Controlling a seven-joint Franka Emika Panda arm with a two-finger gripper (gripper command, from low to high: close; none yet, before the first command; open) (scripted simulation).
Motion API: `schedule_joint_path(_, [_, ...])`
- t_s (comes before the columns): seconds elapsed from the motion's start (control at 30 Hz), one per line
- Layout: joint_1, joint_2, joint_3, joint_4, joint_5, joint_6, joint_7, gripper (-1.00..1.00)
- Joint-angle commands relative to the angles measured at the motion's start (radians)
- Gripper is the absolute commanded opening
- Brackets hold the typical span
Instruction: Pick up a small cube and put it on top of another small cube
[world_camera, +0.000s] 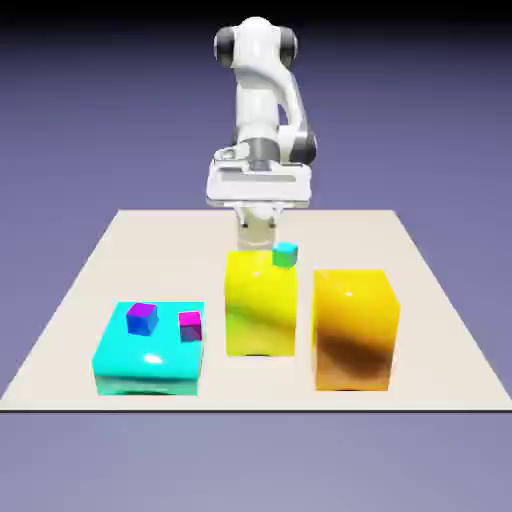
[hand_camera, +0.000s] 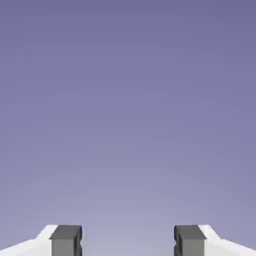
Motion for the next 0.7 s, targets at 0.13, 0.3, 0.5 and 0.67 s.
schedule_joint_path(0.13, [0.045,0.013,-0.181,-0.022,0.012,-0.011,0.152,0.0])
schedule_joint_path(0.3, [0.091,0.027,-0.362,-0.044,0.023,-0.022,0.303,0.0])
schedule_joint_path(0.5, [0.145,0.043,-0.58,-0.07,0.037,-0.035,0.485,0.0])
schedule_joint_path(0.67, [0.19,0.056,-0.761,-0.092,0.049,-0.046,0.636,0.0])
